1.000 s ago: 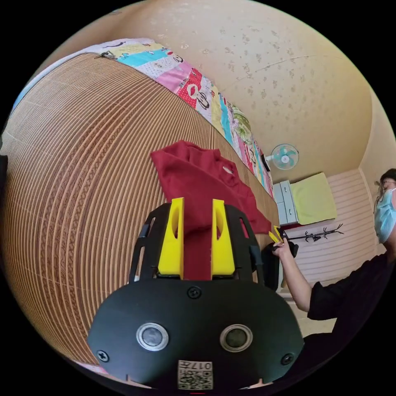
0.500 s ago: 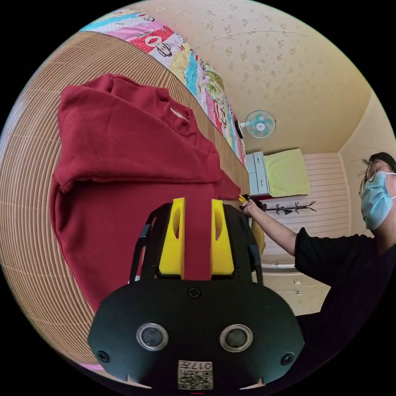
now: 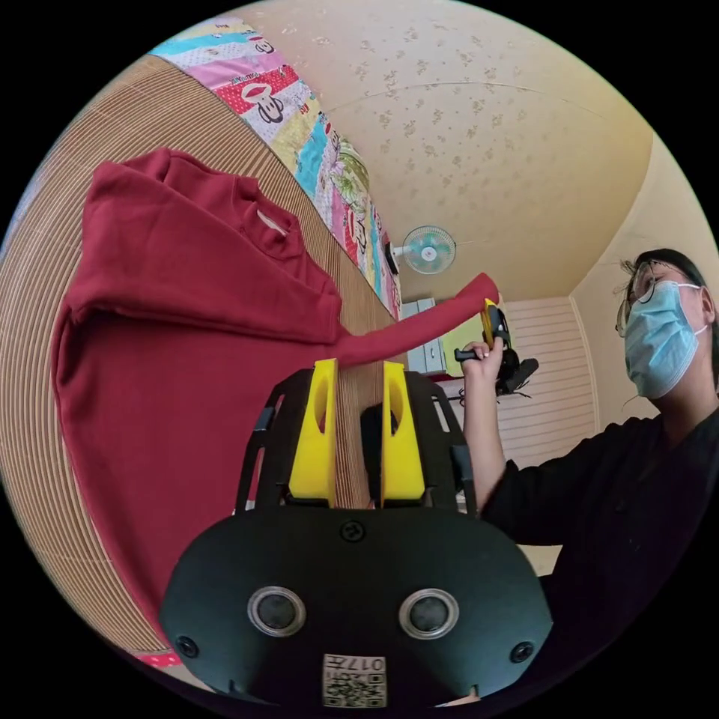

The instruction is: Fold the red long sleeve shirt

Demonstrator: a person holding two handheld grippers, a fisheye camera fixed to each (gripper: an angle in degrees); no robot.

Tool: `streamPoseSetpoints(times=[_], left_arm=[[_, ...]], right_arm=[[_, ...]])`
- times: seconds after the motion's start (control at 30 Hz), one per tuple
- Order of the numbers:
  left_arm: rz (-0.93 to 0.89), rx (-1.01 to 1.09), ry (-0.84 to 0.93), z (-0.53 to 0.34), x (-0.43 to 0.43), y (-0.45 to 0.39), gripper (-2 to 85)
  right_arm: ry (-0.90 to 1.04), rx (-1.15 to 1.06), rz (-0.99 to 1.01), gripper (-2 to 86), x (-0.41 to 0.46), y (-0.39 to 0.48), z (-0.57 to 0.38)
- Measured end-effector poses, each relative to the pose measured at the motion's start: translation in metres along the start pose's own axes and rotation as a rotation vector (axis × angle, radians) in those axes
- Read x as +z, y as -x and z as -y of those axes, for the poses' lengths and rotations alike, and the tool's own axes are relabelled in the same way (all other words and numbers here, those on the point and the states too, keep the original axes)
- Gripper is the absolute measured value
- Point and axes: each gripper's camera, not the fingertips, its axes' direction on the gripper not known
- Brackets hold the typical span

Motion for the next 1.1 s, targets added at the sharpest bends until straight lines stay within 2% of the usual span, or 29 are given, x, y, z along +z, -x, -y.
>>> streamPoseSetpoints(times=[0.07,0.1,0.17,0.2,0.3,0.37,0.43,0.5,0.63,0.77,0.8,0.83,0.9,1.0,1.1], left_arm=[[0.045,0.008,-0.053,0.000,-0.017,0.002,9.5],[0.080,0.004,-0.099,0.001,-0.031,0.005,9.7],[0.132,-0.019,-0.178,0.002,-0.055,0.014,10.0],[0.163,-0.035,-0.227,0.003,-0.069,0.021,10.1],[0.239,-0.068,-0.314,0.006,-0.094,0.043,10.8],[0.249,-0.086,-0.338,0.012,-0.098,0.058,11.1],[0.236,-0.090,-0.337,0.024,-0.095,0.070,11.3],[0.287,-0.092,-0.332,0.041,-0.085,0.078,11.5],[0.417,-0.040,-0.303,0.070,-0.060,0.082,11.5],[0.569,-0.143,-0.092,0.096,-0.008,0.109,8.9],[0.589,-0.174,-0.110,0.094,-0.006,0.110,7.5],[0.570,-0.182,-0.145,0.091,-0.010,0.108,6.5],[0.406,-0.128,-0.265,0.079,-0.029,0.091,4.0],[0.377,-0.055,-0.265,0.065,-0.035,0.066,3.1],[0.349,-0.079,-0.282,0.045,-0.035,0.076,2.9]], right_arm=[[0.001,-0.033,0.294,3.4,0.026,0.073,-0.037],[0.023,-0.027,0.368,3.4,0.036,0.089,-0.049],[0.182,-0.063,0.578,3.6,0.080,0.151,-0.105],[0.233,-0.076,0.601,3.7,0.091,0.165,-0.123],[0.552,-0.198,0.599,4.4,0.146,0.226,-0.229],[0.867,-0.239,0.648,5.9,0.174,0.245,-0.302],[0.919,-0.216,0.675,7.1,0.166,0.240,-0.319],[0.874,-0.228,0.635,7.6,0.147,0.228,-0.313],[0.807,-0.225,0.363,8.2,0.123,0.169,-0.274],[0.665,-0.033,0.003,8.3,0.125,0.085,-0.236],[0.663,-0.007,-0.036,8.3,0.128,0.075,-0.234],[0.673,0.027,-0.111,8.4,0.139,0.060,-0.232],[0.681,0.036,-0.169,8.5,0.154,0.046,-0.231],[0.694,0.012,-0.144,7.7,0.181,0.040,-0.241],[0.702,0.017,-0.202,5.1,0.202,0.035,-0.255]])
